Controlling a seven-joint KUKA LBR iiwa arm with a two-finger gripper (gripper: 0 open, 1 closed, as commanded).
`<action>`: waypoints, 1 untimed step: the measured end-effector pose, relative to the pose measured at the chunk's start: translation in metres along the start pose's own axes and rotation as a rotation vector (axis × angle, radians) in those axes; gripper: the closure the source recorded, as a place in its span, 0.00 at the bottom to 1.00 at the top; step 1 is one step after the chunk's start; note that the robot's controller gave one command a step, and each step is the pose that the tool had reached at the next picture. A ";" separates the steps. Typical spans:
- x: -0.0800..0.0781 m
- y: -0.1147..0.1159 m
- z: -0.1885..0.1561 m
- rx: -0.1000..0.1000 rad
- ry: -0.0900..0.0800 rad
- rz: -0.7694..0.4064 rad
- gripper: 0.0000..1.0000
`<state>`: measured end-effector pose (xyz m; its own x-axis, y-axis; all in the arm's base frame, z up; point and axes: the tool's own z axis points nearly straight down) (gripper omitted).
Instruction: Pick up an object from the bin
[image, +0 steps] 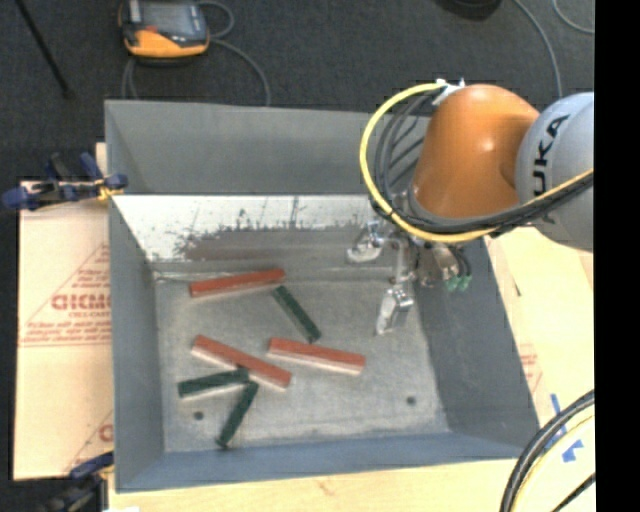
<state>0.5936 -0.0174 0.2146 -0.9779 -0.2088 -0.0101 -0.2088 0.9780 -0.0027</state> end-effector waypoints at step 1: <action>0.002 0.009 0.038 -0.003 0.013 -0.020 0.00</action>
Offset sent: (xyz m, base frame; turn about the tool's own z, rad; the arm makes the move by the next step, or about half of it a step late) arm -0.0220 -0.0026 -0.1272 -0.0502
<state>0.5904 -0.0087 0.1768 -0.9735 -0.2285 0.0027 -0.2285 0.9736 0.0005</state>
